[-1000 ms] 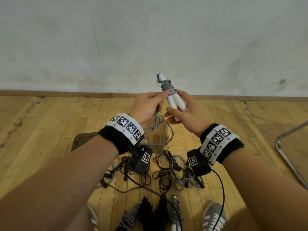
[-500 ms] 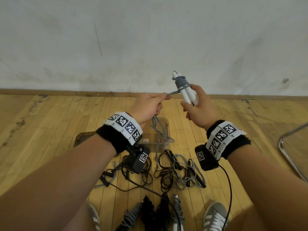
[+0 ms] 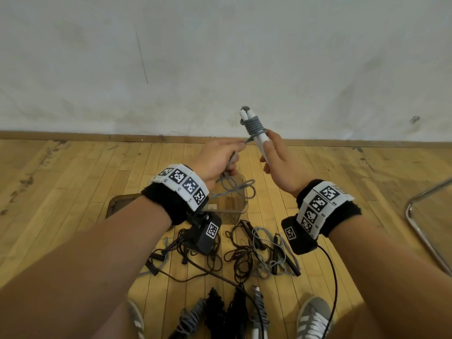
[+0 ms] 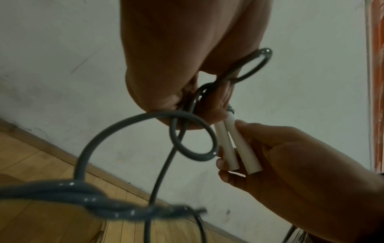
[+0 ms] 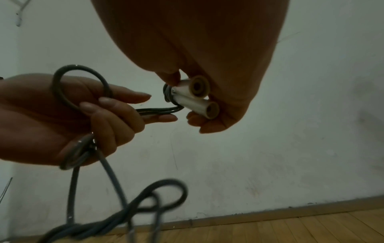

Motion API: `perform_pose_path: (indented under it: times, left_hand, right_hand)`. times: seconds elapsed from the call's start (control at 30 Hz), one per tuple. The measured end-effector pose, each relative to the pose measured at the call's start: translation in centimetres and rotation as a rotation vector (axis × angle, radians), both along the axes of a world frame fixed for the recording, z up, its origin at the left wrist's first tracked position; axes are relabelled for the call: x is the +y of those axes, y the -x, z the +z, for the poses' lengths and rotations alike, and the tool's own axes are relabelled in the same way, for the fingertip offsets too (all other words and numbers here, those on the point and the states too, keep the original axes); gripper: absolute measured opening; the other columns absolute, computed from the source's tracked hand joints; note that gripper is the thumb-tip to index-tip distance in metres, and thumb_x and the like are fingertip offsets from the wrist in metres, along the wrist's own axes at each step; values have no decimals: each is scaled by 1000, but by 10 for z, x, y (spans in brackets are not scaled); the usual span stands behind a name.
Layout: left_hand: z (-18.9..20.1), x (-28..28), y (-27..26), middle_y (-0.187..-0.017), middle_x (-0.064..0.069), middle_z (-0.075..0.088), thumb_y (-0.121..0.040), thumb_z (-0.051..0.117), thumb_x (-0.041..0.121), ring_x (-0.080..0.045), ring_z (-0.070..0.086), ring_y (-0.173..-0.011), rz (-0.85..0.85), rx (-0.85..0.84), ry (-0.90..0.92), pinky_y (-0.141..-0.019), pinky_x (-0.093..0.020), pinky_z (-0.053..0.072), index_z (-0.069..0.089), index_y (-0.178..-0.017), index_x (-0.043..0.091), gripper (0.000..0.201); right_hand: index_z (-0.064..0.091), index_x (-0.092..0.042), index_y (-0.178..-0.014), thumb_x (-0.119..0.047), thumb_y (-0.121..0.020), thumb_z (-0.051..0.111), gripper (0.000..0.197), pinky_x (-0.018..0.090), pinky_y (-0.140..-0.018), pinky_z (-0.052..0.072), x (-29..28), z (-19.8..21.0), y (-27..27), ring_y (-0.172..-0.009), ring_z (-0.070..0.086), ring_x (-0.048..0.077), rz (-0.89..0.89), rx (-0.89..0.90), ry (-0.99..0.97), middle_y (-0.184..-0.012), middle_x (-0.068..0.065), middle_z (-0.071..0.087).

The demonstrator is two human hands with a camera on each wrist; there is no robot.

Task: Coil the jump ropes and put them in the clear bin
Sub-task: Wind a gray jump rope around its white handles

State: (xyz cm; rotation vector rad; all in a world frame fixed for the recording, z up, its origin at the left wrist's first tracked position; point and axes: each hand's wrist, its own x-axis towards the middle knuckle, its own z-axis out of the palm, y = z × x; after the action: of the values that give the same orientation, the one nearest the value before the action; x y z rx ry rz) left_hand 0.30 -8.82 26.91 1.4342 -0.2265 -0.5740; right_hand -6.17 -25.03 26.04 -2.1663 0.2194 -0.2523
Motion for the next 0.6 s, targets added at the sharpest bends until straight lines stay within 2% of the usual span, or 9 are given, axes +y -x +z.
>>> perform_pose_path:
  times: [0.07, 0.17, 0.2, 0.23, 0.3, 0.33, 0.43, 0.5, 0.6]
  left_hand:
    - [1, 0, 1, -65, 3, 50, -103, 56, 12, -5, 39, -42, -36, -11, -42, -47, -21, 41, 67, -131, 12, 29]
    - [3, -1, 4, -98, -2, 68, -105, 52, 9, -3, 40, -42, -13, -9, -58, -48, -20, 45, 67, -133, 16, 33]
    - [3, -2, 5, -105, -3, 68, -105, 52, 8, -4, 42, -44, 5, -10, -54, -50, -21, 49, 67, -133, 16, 33]
    - [3, -2, 5, -106, -4, 66, -105, 53, 7, -5, 44, -47, 20, -17, -54, -52, -21, 51, 68, -130, 16, 32]
    - [4, -3, 6, -104, -8, 63, -103, 56, 7, -7, 47, -51, 39, -39, -52, -55, -23, 53, 71, -116, 19, 23]
    - [4, -3, 7, -102, -9, 62, -102, 57, 7, -8, 47, -52, 47, -47, -49, -56, -24, 53, 71, -108, 21, 21]
    - [3, -4, 9, -92, -6, 63, -101, 61, 14, -9, 46, -51, 54, -103, -48, -56, -25, 51, 73, -98, 23, 15]
    - [1, -4, 10, -74, 2, 59, -99, 67, 24, -9, 43, -48, 61, -162, -47, -53, -25, 47, 76, -91, 21, 12]
    - [-1, -5, 11, -60, 9, 51, -94, 74, 34, -6, 41, -45, 109, -187, -36, -49, -23, 42, 81, -96, 16, 19]
  right_hand:
    - [24, -26, -159, -36, -111, 30, 50, 29, -74, 49, -1, 1, 0, -81, 54, 11, 1, -28, 19, -93, -5, 55]
    - [19, -24, -161, -35, -110, 35, 54, 11, -73, 41, -1, 1, 2, -80, 53, -7, 27, -56, 78, -97, -15, 52]
    - [20, -23, -161, -35, -110, 37, 55, 9, -73, 41, -1, 0, 3, -81, 55, -9, 30, -65, 109, -102, -14, 56]
    - [21, -24, -161, -35, -109, 39, 56, 14, -77, 44, -1, -1, 3, -86, 58, -6, 24, -80, 142, -113, -9, 60]
    - [23, -27, -161, -38, -108, 43, 58, 28, -85, 47, -3, -2, 2, -101, 60, 11, -1, -95, 209, -136, 2, 59]
    - [25, -28, -161, -39, -107, 46, 59, 32, -86, 47, -4, -2, 2, -107, 60, 18, -16, -96, 241, -139, 4, 58]
    - [33, -33, -158, -46, -102, 54, 61, 35, -86, 49, -4, -1, 2, -110, 61, 23, -49, -113, 342, -129, 7, 61]
    - [41, -35, -153, -47, -98, 60, 60, 31, -79, 45, -2, -1, 2, -103, 60, 20, -68, -124, 385, -118, 6, 60]
    - [48, -35, -142, -47, -90, 71, 58, 33, -74, 48, 1, -2, 1, -96, 60, 19, -82, -150, 360, -111, 3, 60]
